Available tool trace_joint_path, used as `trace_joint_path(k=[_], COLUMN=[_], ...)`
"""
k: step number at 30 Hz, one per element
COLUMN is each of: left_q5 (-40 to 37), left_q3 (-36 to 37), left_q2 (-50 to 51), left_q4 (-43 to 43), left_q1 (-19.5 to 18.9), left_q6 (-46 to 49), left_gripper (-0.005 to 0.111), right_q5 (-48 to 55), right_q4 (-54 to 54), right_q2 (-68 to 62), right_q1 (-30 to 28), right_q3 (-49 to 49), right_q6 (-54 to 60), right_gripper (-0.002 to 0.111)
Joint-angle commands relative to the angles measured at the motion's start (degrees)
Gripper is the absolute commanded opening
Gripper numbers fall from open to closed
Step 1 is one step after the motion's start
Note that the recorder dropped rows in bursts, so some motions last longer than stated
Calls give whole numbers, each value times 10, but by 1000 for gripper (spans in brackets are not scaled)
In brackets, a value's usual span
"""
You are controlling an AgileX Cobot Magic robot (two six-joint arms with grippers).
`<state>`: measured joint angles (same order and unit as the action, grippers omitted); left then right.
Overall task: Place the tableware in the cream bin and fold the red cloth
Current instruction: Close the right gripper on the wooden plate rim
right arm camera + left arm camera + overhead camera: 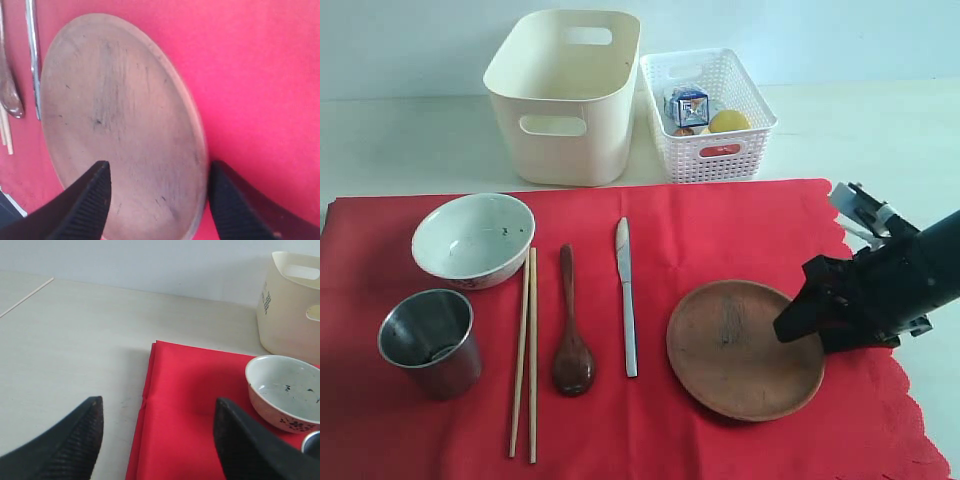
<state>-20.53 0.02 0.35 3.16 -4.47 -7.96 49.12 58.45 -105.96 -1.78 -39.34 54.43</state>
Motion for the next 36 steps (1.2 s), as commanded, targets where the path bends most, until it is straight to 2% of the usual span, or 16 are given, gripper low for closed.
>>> trace_joint_path(k=[1, 20, 22, 27, 36], left_q5=[4, 4, 4, 4, 4], left_q3=[0, 0, 0, 0, 0], left_q2=[-3, -3, -3, -3, -3], left_q4=[3, 3, 3, 3, 3], left_q1=[-1, -1, -1, -1, -1], left_q6=[3, 3, 3, 3, 3], left_gripper=[62, 62, 62, 62, 62], right_q5=[17, -17, -26, -38, -39], right_q4=[20, 22, 24, 20, 20], right_q2=[-1, -36, -43, -44, 21], right_q1=[0, 0, 0, 0, 0], right_q3=[1, 1, 1, 1, 1], right_q6=[24, 25, 25, 25, 23], right_gripper=[56, 50, 44, 0, 0])
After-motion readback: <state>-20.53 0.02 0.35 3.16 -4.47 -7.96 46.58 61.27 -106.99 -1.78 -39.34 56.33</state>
